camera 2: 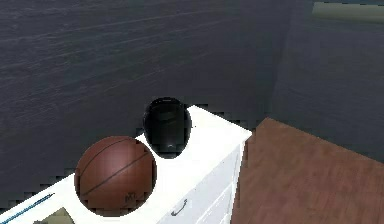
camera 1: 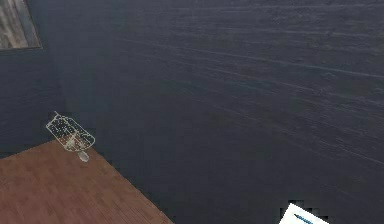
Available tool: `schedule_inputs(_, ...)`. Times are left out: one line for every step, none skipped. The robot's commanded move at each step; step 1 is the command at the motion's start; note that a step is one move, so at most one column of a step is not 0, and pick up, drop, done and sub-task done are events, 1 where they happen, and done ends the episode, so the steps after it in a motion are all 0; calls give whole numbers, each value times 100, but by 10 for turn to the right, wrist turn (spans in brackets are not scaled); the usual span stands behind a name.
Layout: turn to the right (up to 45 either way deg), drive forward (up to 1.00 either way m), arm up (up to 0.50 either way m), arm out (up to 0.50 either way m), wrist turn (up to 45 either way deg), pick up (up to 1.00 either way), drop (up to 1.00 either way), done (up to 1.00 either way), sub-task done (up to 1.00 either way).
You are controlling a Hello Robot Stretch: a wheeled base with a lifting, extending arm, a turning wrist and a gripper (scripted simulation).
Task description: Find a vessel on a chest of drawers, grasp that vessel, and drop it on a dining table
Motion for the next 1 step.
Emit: schedule_inputs(0, 0, 38, 0, 0, 0, 0, 0, 0)
